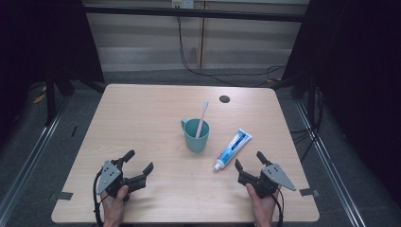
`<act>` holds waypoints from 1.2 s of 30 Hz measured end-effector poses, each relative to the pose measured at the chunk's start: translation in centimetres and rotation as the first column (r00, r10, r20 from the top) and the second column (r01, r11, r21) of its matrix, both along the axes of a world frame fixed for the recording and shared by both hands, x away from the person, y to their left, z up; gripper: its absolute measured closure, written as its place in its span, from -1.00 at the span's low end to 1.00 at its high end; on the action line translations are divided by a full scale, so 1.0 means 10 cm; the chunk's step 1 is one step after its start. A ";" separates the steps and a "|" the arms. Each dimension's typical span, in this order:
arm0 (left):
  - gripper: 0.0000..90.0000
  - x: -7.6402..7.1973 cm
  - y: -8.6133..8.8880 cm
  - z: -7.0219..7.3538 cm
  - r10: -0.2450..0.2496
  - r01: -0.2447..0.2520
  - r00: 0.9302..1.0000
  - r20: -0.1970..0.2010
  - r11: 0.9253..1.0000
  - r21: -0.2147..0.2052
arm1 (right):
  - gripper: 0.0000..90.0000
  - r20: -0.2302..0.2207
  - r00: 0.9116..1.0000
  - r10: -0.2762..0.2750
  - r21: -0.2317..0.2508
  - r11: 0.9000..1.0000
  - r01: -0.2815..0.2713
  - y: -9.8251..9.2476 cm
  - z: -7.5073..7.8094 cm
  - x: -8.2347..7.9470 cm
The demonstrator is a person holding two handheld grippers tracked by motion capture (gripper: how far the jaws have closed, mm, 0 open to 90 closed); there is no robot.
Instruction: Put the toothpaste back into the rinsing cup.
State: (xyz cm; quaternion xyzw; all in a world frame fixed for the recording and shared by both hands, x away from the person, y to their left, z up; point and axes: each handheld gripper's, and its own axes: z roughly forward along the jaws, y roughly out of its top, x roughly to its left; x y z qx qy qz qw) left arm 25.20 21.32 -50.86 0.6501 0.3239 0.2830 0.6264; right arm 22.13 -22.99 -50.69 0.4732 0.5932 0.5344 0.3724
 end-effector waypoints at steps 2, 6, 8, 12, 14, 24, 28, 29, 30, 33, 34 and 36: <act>-0.65 -0.03 0.00 -0.01 0.006 -0.005 1.000 0.016 1.000 -0.003 | -0.68 -0.035 0.999 0.012 -0.005 1.000 -0.013 -0.01 0.01 0.00; -0.65 -0.06 -0.02 -0.01 0.021 -0.021 0.999 0.048 1.000 0.010 | -0.63 -0.061 0.998 0.032 0.010 0.999 -0.031 -0.03 0.04 0.02; -0.66 -0.06 -0.02 -0.02 0.024 -0.025 0.999 0.047 1.000 0.006 | -0.58 -0.076 0.996 0.040 0.024 0.999 -0.038 -0.04 0.07 0.03; -0.65 -0.06 -0.02 -0.01 0.019 -0.019 0.999 0.048 1.000 0.009 | -0.41 -0.094 0.993 0.066 0.013 0.998 -0.065 -0.02 0.17 0.03; -0.65 -0.06 -0.02 -0.02 0.023 -0.023 0.999 0.047 1.000 0.007 | -0.36 -0.069 0.995 0.071 0.013 0.997 -0.070 -0.02 0.25 0.02; -0.65 -0.06 -0.01 -0.02 0.020 -0.020 0.999 0.047 1.000 0.007 | -0.32 -0.112 0.990 0.084 0.017 0.996 -0.082 -0.02 0.50 0.15; -0.65 -0.06 -0.01 -0.01 0.020 -0.020 0.999 0.047 1.000 0.007 | -0.36 -0.129 0.988 0.083 0.007 0.997 -0.083 -0.05 0.54 0.21; -0.65 -0.06 -0.01 -0.01 0.016 -0.016 0.999 0.048 1.000 0.009 | -0.37 -0.134 0.988 0.082 0.013 0.997 -0.081 -0.05 0.56 0.23; -0.65 -0.06 -0.01 -0.01 0.016 -0.016 0.999 0.048 1.000 0.009 | -0.39 -0.136 0.987 0.082 0.019 0.997 -0.080 -0.05 0.58 0.25; -0.65 -0.06 -0.01 -0.02 0.020 -0.020 0.999 0.047 1.000 0.007 | -0.43 -0.204 0.973 0.103 0.038 0.995 -0.097 -0.05 0.65 0.33; -0.65 -0.06 -0.01 -0.02 0.020 -0.020 0.999 0.047 1.000 0.007 | -0.44 -0.223 0.969 0.106 0.038 0.994 -0.100 -0.05 0.66 0.36; -0.65 -0.06 -0.01 -0.02 0.020 -0.020 0.999 0.047 1.000 0.007 | -0.44 -0.247 0.964 0.100 0.022 0.995 -0.097 -0.05 0.70 0.40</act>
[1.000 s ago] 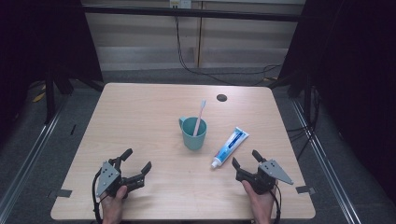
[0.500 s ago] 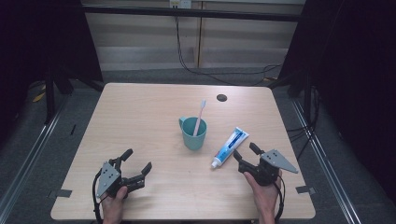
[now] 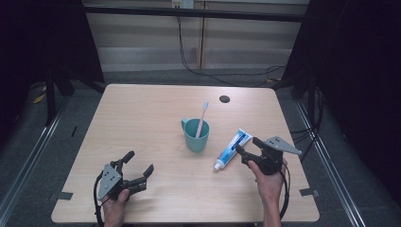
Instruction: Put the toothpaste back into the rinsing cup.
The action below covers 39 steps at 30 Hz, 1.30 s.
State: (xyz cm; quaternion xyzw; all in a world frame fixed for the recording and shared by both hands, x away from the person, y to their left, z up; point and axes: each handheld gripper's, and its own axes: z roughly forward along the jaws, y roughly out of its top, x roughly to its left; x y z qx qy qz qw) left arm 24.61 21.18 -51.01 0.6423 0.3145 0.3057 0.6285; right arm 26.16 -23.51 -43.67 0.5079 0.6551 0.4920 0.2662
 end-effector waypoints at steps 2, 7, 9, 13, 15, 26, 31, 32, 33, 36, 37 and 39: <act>-0.65 0.00 0.00 0.00 0.000 0.000 1.000 0.000 1.000 0.000 | -0.45 -0.019 1.000 0.003 0.005 1.000 -0.003 -0.01 0.03 0.03; -0.65 0.00 0.00 0.00 -0.004 0.004 1.000 0.001 1.000 0.002 | -0.40 -0.099 0.995 0.021 0.002 1.000 -0.021 -0.05 0.10 0.11; -0.65 0.00 0.00 0.00 -0.004 0.004 1.000 0.001 1.000 0.002 | -0.42 -0.115 0.993 0.019 0.000 1.000 -0.019 -0.06 0.12 0.14; -0.65 0.00 0.00 0.00 -0.005 0.005 1.000 0.001 1.000 0.002 | -0.42 -0.139 0.990 0.003 -0.007 1.000 -0.004 -0.07 0.16 0.19; -0.65 0.00 0.00 0.00 -0.004 0.004 1.000 0.001 1.000 0.002 | -0.41 -0.166 0.986 0.001 0.000 1.000 -0.001 -0.07 0.17 0.22; -0.65 0.00 0.00 0.00 -0.004 0.004 1.000 0.001 1.000 0.002 | -0.39 -0.299 0.954 0.035 0.033 0.999 -0.026 -0.07 0.19 0.36; -0.65 0.00 0.00 0.00 0.000 0.000 1.000 0.000 1.000 0.000 | -0.43 -0.359 0.932 0.041 0.008 0.999 -0.040 -0.06 0.23 0.43; -0.65 0.00 0.00 0.00 -0.004 0.004 1.000 0.001 1.000 0.002 | -0.42 -0.366 0.930 0.039 -0.002 0.999 -0.043 -0.05 0.23 0.45; -0.65 0.00 0.00 0.00 -0.004 0.004 1.000 0.001 1.000 0.002 | -0.41 -0.381 0.924 0.037 0.000 0.999 -0.040 -0.05 0.24 0.46; -0.65 0.00 0.00 0.00 -0.004 0.004 1.000 0.001 1.000 0.003 | -0.39 -0.415 0.909 0.036 -0.004 0.999 -0.042 -0.04 0.23 0.53; -0.65 0.00 0.00 0.00 -0.004 0.004 1.000 0.001 1.000 0.003 | -0.36 -0.421 0.906 0.035 -0.008 0.999 -0.042 -0.04 0.23 0.54; -0.65 0.00 0.00 0.00 0.000 0.000 1.000 0.000 1.000 0.000 | -0.33 -0.450 0.893 0.032 -0.013 0.999 -0.043 -0.04 0.21 0.59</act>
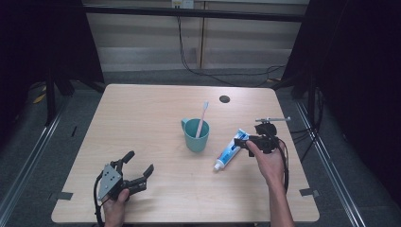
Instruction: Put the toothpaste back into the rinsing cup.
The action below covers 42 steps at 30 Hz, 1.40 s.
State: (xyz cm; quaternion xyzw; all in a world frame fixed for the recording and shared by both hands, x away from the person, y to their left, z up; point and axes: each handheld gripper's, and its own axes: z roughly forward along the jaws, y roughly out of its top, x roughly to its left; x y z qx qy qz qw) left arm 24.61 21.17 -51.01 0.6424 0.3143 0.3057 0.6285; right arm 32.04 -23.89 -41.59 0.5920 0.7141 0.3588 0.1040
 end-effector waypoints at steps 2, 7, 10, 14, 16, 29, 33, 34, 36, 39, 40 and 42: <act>-0.65 0.00 0.00 0.00 -0.004 0.004 1.000 0.001 1.000 0.003 | -0.32 -0.021 1.000 -0.001 0.000 1.000 0.001 0.00 -0.01 0.03; -0.65 0.00 0.00 0.00 -0.004 0.004 1.000 0.001 1.000 0.002 | -0.33 -0.065 0.998 -0.002 -0.025 1.000 0.001 0.03 -0.02 0.09; -0.65 0.00 0.00 0.00 -0.005 0.005 1.000 0.001 1.000 0.002 | -0.38 -0.100 0.995 -0.004 -0.044 0.999 0.000 0.04 -0.03 0.13; -0.65 0.00 0.00 0.00 -0.006 0.006 1.000 0.001 1.000 0.003 | -0.39 -0.125 0.992 -0.016 -0.086 0.996 0.006 0.07 -0.03 0.19; -0.65 0.00 0.00 0.00 -0.006 0.006 1.000 0.001 1.000 0.002 | -0.39 -0.144 0.989 -0.023 -0.102 0.995 0.008 0.09 -0.05 0.23; -0.65 0.00 0.00 0.00 -0.006 0.006 1.000 0.001 1.000 0.002 | -0.47 -0.251 0.965 -0.075 -0.130 0.991 0.043 0.15 -0.19 0.39; -0.65 0.00 0.00 0.00 -0.006 0.006 1.000 0.001 1.000 0.002 | -0.52 -0.264 0.962 -0.073 -0.133 0.990 0.039 0.16 -0.27 0.44; -0.65 0.00 0.00 0.00 -0.006 0.006 1.000 0.001 1.000 0.002 | -0.52 -0.274 0.959 -0.075 -0.134 0.990 0.039 0.16 -0.29 0.45; -0.65 0.00 0.00 0.00 -0.007 0.007 1.000 0.001 1.000 0.002 | -0.48 -0.285 0.955 -0.083 -0.134 0.990 0.046 0.17 -0.32 0.47; -0.65 0.00 0.00 0.00 -0.009 0.009 1.000 0.002 1.000 0.002 | -0.47 -0.304 0.945 -0.120 -0.136 0.987 0.082 0.17 -0.36 0.51; -0.65 0.00 0.00 0.00 -0.011 0.011 1.000 0.001 1.000 0.002 | -0.46 -0.298 0.945 -0.135 -0.138 0.986 0.097 0.17 -0.36 0.51; -0.65 0.00 0.00 0.00 -0.012 0.012 1.000 0.001 1.000 0.002 | -0.44 -0.290 0.945 -0.152 -0.131 0.984 0.118 0.17 -0.37 0.51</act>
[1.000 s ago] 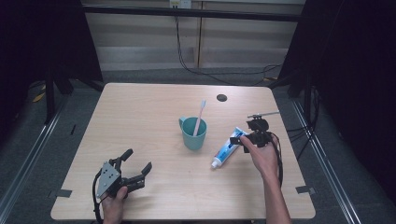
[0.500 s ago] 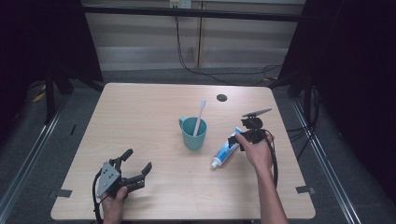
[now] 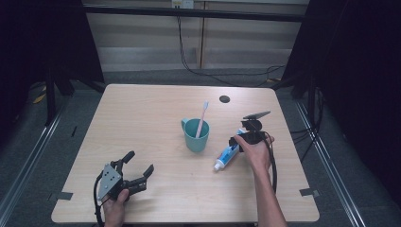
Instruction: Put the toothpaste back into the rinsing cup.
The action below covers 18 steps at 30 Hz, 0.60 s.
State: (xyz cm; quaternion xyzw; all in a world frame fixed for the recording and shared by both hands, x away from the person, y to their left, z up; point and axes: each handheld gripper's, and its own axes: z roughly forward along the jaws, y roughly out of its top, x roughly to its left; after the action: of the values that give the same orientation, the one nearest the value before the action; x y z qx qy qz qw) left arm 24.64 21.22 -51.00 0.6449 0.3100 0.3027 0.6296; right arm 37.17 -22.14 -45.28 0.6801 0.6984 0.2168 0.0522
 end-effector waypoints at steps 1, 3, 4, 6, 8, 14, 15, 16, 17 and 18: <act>-0.65 0.00 0.00 0.00 0.000 0.000 1.000 0.000 1.000 0.000 | -0.44 -0.003 1.000 -0.001 0.010 1.000 0.001 0.00 -0.01 0.00; -0.65 0.00 0.00 0.00 0.000 0.000 1.000 0.000 1.000 0.000 | -0.41 -0.023 1.000 -0.009 0.026 1.000 0.009 0.00 -0.03 0.01; -0.65 0.00 0.00 0.00 0.000 0.000 1.000 0.000 1.000 0.000 | -0.41 -0.024 1.000 -0.012 0.027 1.000 0.013 -0.01 -0.04 0.02; -0.65 0.00 0.00 0.00 0.000 0.000 1.000 0.000 1.000 0.000 | -0.40 -0.029 0.999 -0.020 0.015 1.000 0.020 0.01 -0.06 0.03; -0.65 0.00 0.00 0.00 0.000 0.000 1.000 0.000 1.000 0.000 | -0.38 -0.034 0.999 -0.016 0.025 1.000 0.017 0.03 -0.09 0.04; -0.65 0.00 0.00 0.00 0.000 0.000 1.000 0.000 1.000 0.000 | -0.37 -0.039 0.999 -0.032 0.008 0.999 0.032 0.08 -0.12 0.06; -0.65 0.00 0.00 0.00 0.000 0.000 1.000 0.000 1.000 0.000 | -0.37 -0.040 0.999 -0.035 0.007 0.999 0.035 0.08 -0.12 0.06; -0.65 0.00 0.00 0.00 -0.001 0.001 1.000 0.000 1.000 -0.001 | -0.37 -0.045 0.998 -0.040 0.008 0.999 0.040 0.08 -0.12 0.06; -0.65 0.00 0.00 0.00 -0.002 0.002 1.000 0.001 1.000 -0.001 | -0.37 -0.053 0.997 -0.048 0.013 0.999 0.049 0.08 -0.12 0.07; -0.65 0.00 0.00 0.00 -0.002 0.002 1.000 0.000 1.000 -0.001 | -0.37 -0.057 0.997 -0.055 0.011 0.998 0.056 0.08 -0.12 0.07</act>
State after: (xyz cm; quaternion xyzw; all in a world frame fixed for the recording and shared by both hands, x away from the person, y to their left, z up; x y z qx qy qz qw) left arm 24.63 21.23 -51.01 0.6449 0.3092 0.3020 0.6303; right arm 37.91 -21.35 -46.48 0.7053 0.6792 0.2002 0.0339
